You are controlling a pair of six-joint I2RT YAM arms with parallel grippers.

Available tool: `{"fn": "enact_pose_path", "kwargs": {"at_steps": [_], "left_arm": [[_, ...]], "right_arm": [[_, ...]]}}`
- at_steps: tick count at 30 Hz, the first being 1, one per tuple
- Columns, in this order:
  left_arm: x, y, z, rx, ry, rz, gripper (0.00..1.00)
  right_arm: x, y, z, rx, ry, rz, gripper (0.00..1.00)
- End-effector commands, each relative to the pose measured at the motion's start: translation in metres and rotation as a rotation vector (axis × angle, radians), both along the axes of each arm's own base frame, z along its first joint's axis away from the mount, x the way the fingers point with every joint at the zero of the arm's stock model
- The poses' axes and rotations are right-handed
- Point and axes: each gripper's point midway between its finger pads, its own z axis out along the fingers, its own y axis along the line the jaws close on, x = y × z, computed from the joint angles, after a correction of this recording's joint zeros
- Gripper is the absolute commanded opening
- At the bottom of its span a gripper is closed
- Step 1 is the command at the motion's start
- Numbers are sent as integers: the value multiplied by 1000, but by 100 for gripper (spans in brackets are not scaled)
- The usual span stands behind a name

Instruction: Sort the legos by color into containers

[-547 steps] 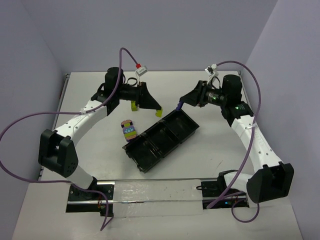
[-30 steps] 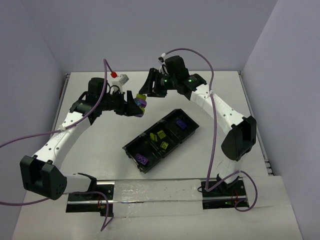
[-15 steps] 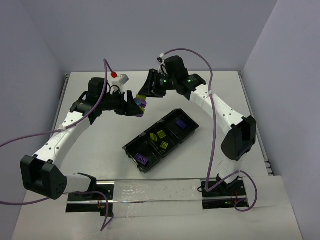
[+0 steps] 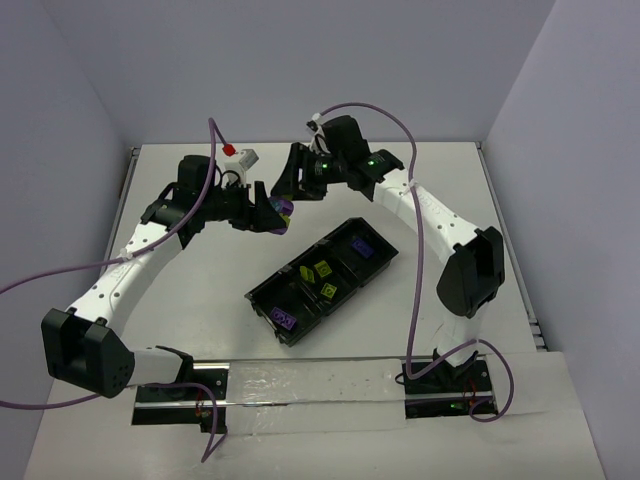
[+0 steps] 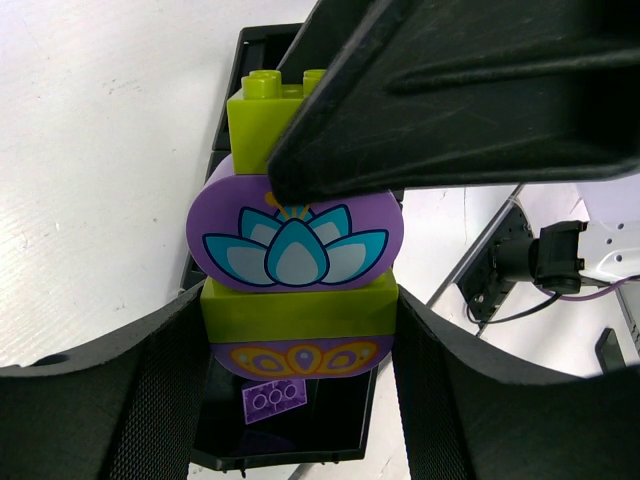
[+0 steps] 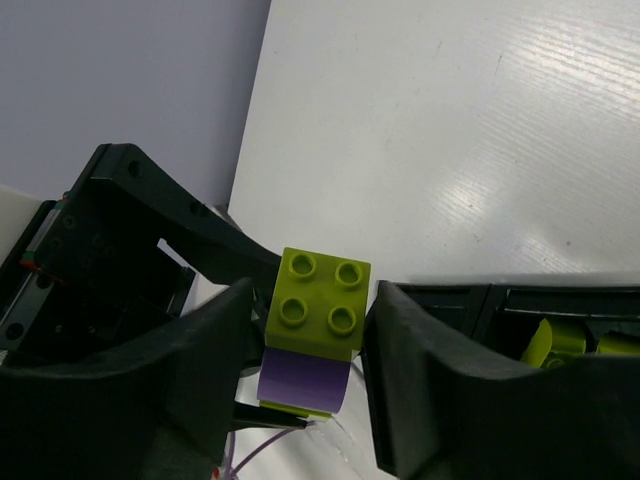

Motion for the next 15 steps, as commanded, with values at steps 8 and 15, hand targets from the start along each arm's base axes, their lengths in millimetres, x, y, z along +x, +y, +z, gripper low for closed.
{"fn": "enact_pose_path", "kwargs": {"at_steps": [8,15], "left_arm": [[8,-6,31,-38,-114,-12,0],[-1,-2,25,-23,-95,-15,0]], "right_arm": [[3,5,20,46,-65,-7,10],[18,-22,30,62,-101,-110,0]]}}
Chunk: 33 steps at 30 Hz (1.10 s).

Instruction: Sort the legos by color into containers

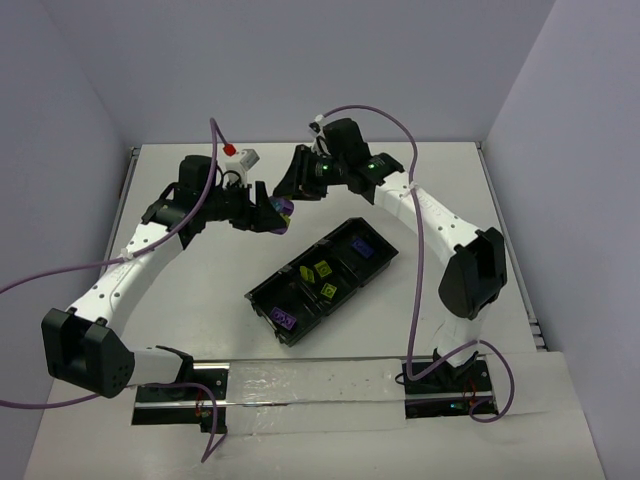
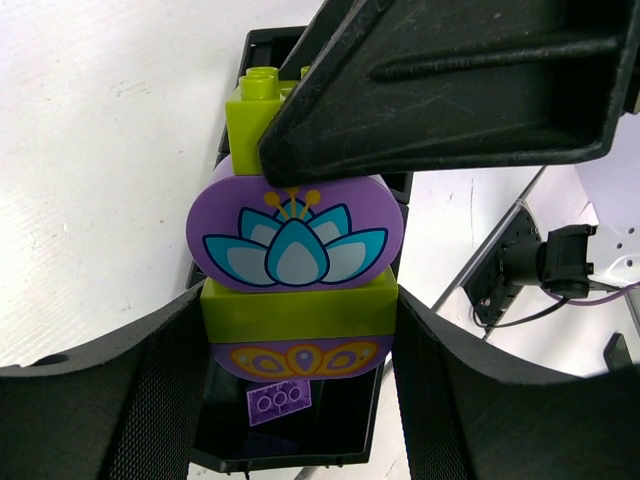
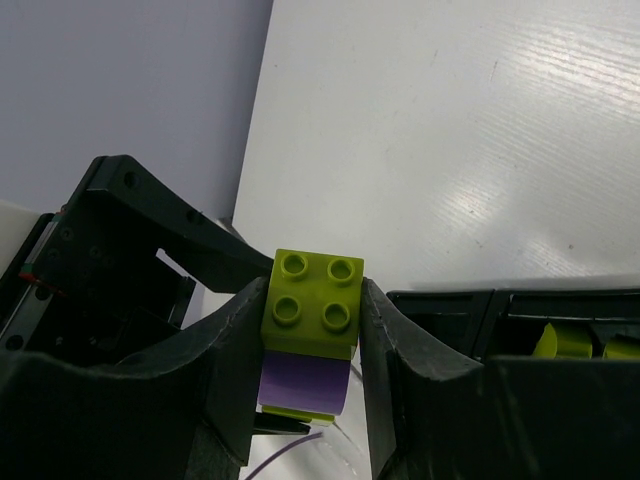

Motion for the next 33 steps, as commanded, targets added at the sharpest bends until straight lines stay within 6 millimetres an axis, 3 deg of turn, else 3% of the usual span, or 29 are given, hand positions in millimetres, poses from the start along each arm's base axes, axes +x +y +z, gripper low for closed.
{"fn": "enact_pose_path", "kwargs": {"at_steps": [1,6,11,20,22,24,26,28,30,33], "left_arm": [[-5,-2,24,-31,-81,-27,0],[-12,2,18,-19,-68,-25,0],[-13,3,14,-17,-59,-23,0],[-3,4,18,-12,-75,20,0],[2,10,18,9,-79,58,0],[9,18,15,25,-73,104,0],[13,22,13,25,-65,128,0],[17,23,15,6,-65,138,0],[17,22,16,-6,-62,131,0],[20,19,19,-21,-61,130,0]], "right_arm": [[14,-25,37,65,-111,-83,0],[24,-51,49,118,-121,-143,0],[26,-58,53,134,-126,-160,0],[18,-72,33,49,-135,-176,0],[11,-86,14,-32,-154,-188,0],[-5,-101,-17,-135,-137,-189,0],[-21,-111,-30,-212,-165,-170,0],[-43,-114,-60,-312,-154,-121,0],[-53,-117,-69,-355,-157,-105,0],[-77,-119,-101,-426,-133,-42,1]]}}
